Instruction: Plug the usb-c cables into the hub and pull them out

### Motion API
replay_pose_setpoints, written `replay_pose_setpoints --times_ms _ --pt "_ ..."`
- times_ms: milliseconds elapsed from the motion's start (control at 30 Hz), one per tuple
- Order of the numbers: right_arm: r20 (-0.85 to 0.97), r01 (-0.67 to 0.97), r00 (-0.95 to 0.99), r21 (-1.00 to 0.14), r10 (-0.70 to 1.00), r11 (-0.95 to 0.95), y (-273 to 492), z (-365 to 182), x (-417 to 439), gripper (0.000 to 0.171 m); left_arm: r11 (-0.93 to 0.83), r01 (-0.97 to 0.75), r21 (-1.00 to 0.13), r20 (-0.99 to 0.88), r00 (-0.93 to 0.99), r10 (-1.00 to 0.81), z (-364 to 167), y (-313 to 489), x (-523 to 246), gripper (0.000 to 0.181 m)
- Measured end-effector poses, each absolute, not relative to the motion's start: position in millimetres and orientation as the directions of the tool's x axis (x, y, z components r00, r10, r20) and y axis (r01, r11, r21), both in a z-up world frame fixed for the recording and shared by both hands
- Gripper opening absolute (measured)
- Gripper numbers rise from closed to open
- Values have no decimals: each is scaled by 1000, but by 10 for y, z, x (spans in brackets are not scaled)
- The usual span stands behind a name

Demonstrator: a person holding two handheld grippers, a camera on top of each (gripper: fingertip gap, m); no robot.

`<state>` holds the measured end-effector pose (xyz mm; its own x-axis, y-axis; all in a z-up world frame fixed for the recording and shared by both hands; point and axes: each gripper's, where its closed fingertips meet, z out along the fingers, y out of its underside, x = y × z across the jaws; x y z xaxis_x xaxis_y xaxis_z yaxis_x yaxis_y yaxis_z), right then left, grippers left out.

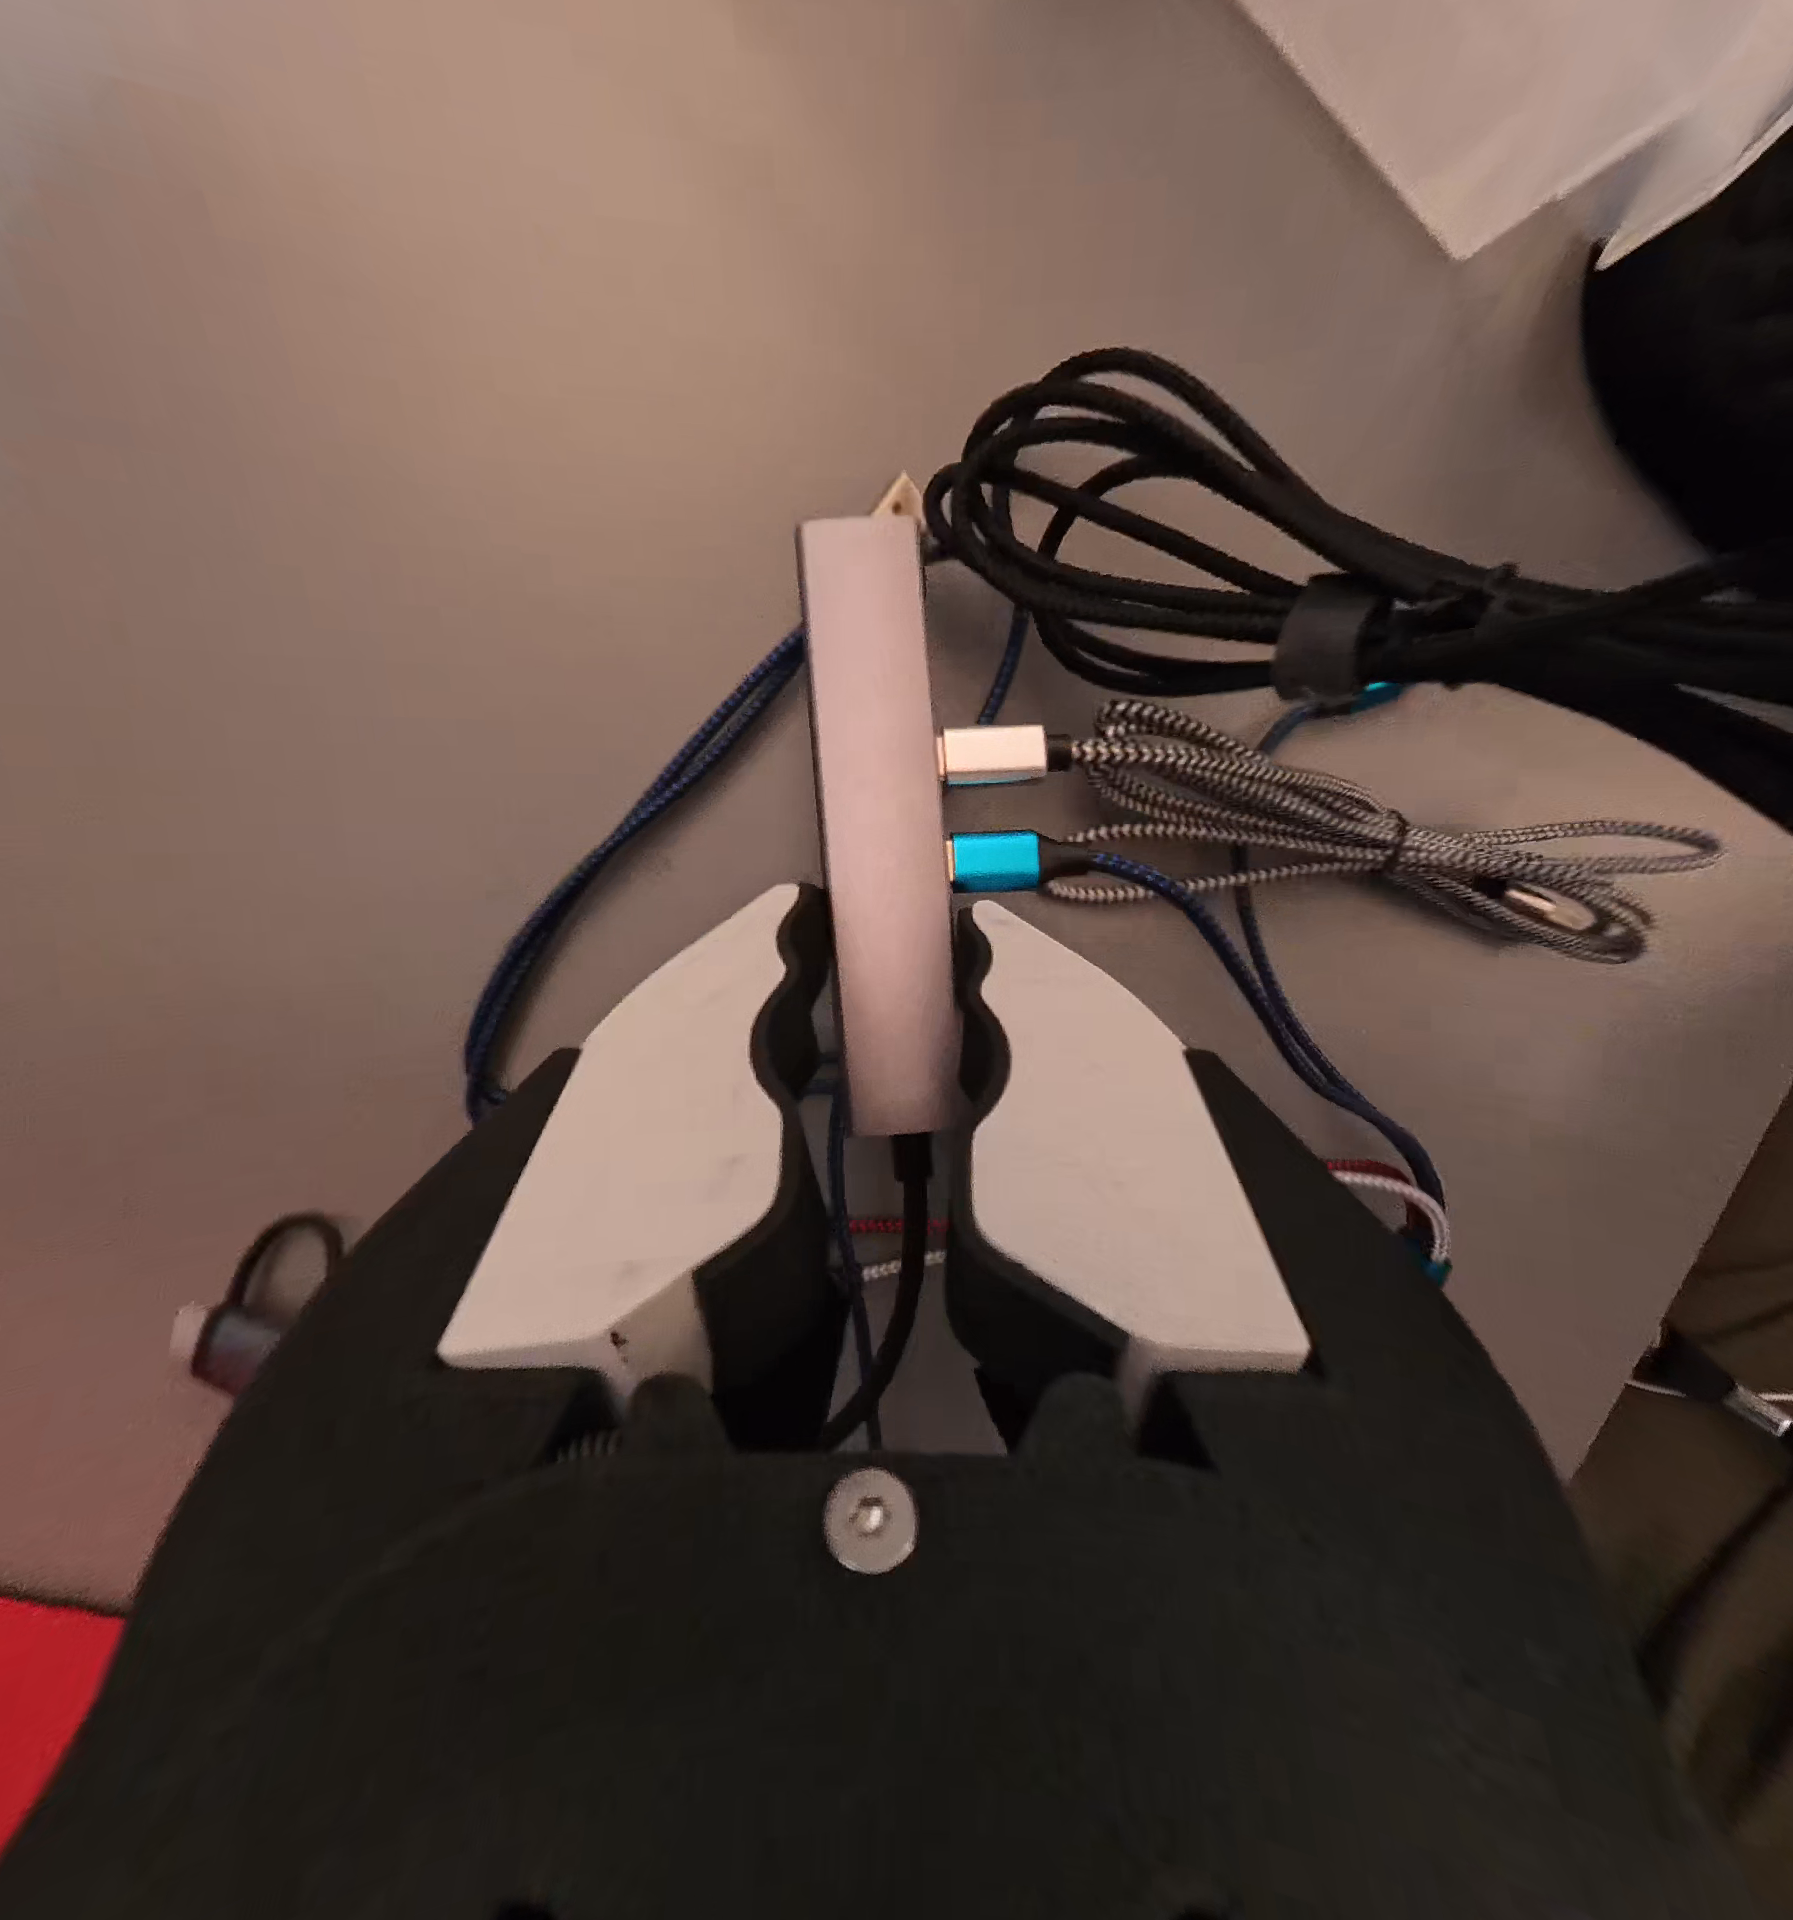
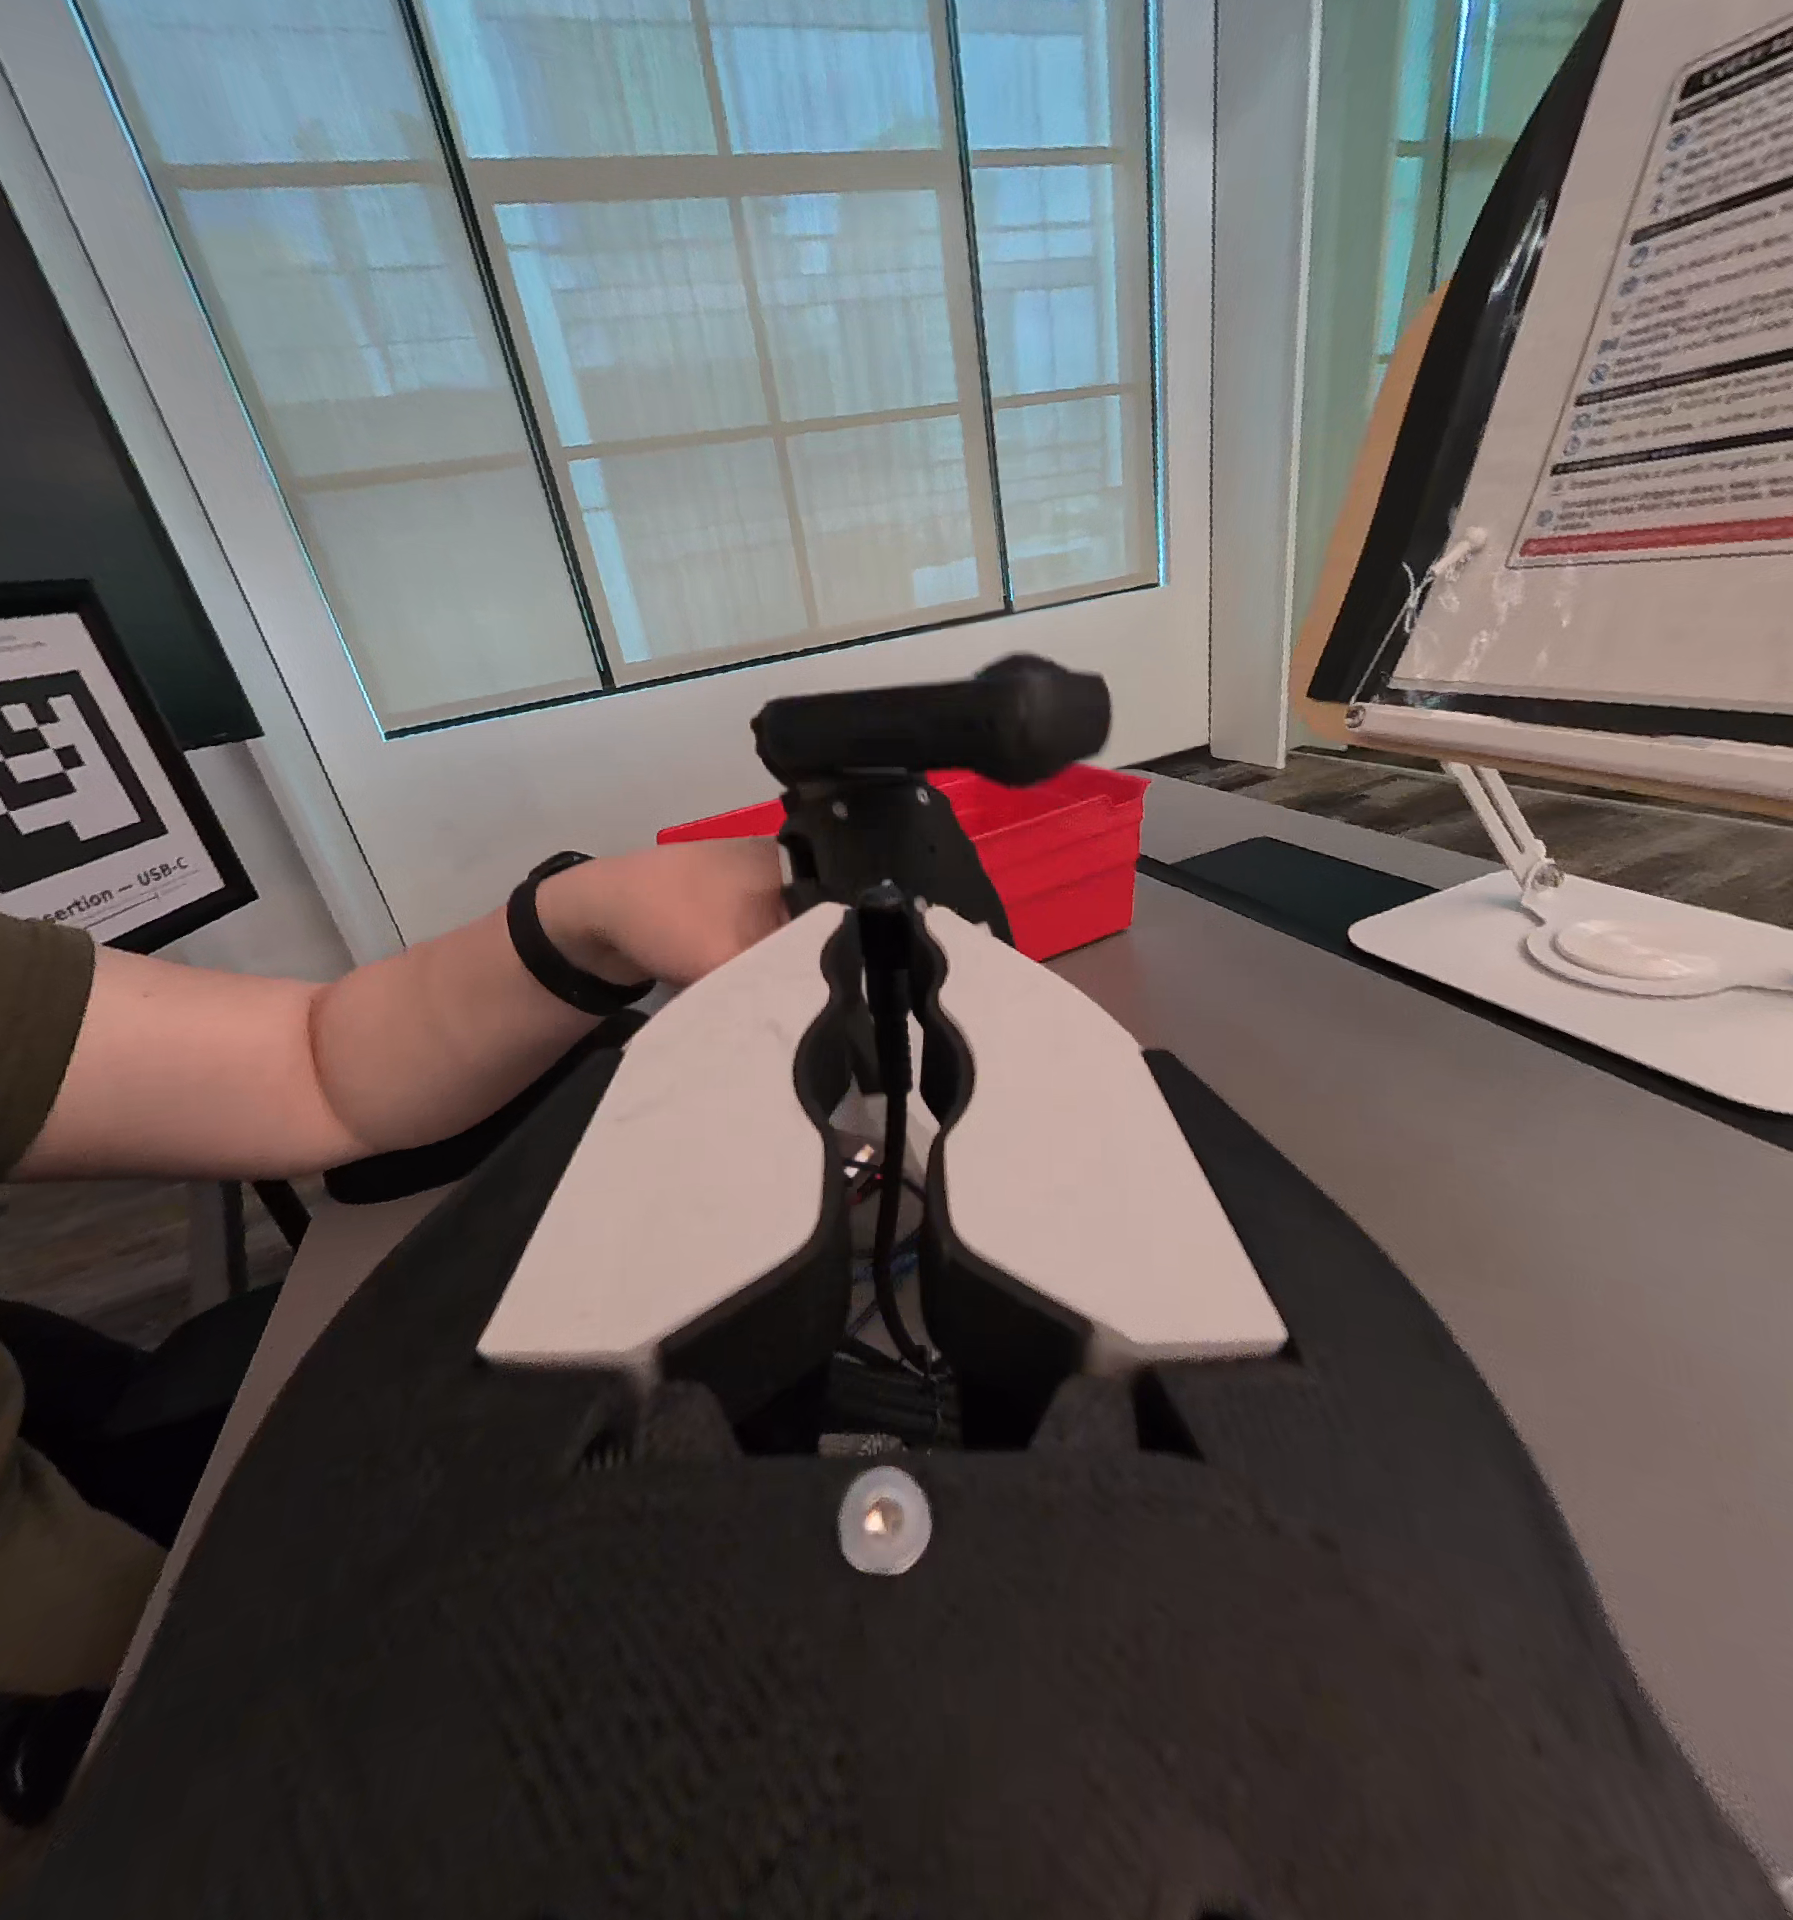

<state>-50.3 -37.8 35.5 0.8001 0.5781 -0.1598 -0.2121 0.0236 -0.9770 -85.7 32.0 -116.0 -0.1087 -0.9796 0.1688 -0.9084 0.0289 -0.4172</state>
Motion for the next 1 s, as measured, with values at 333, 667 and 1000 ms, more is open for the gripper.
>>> replay_pose_setpoints --times_ms 333,667,1000 --pt "-194 -233 851 -972 488 21 -334 339 -327 8 -81 -703 -706 196 -85 -977 -243 550 -872 22" --pt "-247 -347 853 -926 460 148 -417 538 -152 8 -187 -428 -884 308 -234 -922 368 381 -799 22" --pt "-96 -201 918 -949 385 244 -481 622 -113 8 -322 -448 -834 517 -431 -740 310 -27 -683 22"
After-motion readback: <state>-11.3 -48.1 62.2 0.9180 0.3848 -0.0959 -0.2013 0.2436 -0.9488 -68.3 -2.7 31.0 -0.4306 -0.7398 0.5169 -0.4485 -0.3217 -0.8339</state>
